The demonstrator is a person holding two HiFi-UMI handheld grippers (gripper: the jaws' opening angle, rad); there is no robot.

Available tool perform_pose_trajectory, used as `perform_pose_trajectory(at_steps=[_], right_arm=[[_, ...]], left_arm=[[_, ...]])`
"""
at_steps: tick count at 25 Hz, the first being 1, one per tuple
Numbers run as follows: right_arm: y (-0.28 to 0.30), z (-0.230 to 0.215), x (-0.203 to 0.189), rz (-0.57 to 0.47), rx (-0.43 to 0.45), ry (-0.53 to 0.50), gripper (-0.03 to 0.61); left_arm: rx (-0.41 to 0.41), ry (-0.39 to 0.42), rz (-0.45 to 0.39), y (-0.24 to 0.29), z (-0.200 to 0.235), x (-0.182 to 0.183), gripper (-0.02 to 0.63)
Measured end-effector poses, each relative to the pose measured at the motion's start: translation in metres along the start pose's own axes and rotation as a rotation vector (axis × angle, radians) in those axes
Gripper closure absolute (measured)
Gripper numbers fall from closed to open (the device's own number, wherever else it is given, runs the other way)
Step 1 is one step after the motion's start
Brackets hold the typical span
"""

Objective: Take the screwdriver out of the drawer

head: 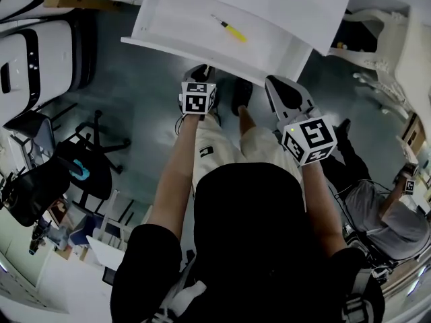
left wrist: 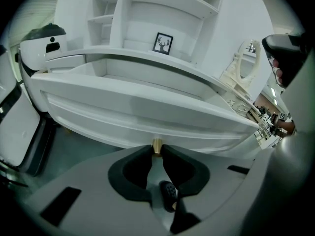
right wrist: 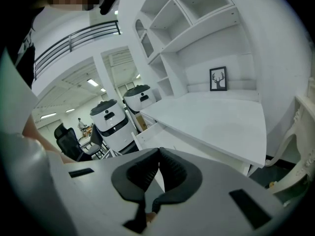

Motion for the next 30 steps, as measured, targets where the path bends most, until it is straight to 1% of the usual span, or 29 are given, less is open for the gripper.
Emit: perform_pose_trajectory(at_steps=[8,14,17,18,23,30], right_arm=[[0.007,0.009,0.004,0.030,0.040,-0.041,0.561],[0.012,0.011,0.011,0.048,0.060,-0.062,0.561],[0.015,0.011,0.014,0.053,0.072,-0.072,0.561],[0.016,0.011,0.015,0.054,0.076,-0.075,0.561],[0.019,0.012,0.019,0.062,0.101,-0.096,0.561],[0.023,0.011,0.020,0.096,0.126,-0.130,0.561]], left_arm=[[0.021,-0.025,0.014,-0.015,0.007,-0.019,0.529],[0.020,-0.097,0.036,-0.026,0.011,-0.028,0.523],[0.025,-0.114,0.037,-0.036,0.013,-0.030,0.530],[0.031,-0.117,0.034,-0.040,0.013,-0.030,0.543],[0.056,-0.158,0.009,-0.065,0.017,-0.028,0.558],[0.089,-0.183,-0.049,-0.105,0.019,-0.019,0.580]])
Point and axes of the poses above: the fingertips, and each gripper's own axes: y forward along the fingers, z to its left, x out of its top, the point moved 7 cm from there along -y, backward along the fingers, and after that the axes turned 14 degrees about x, right-handed, at the moved point
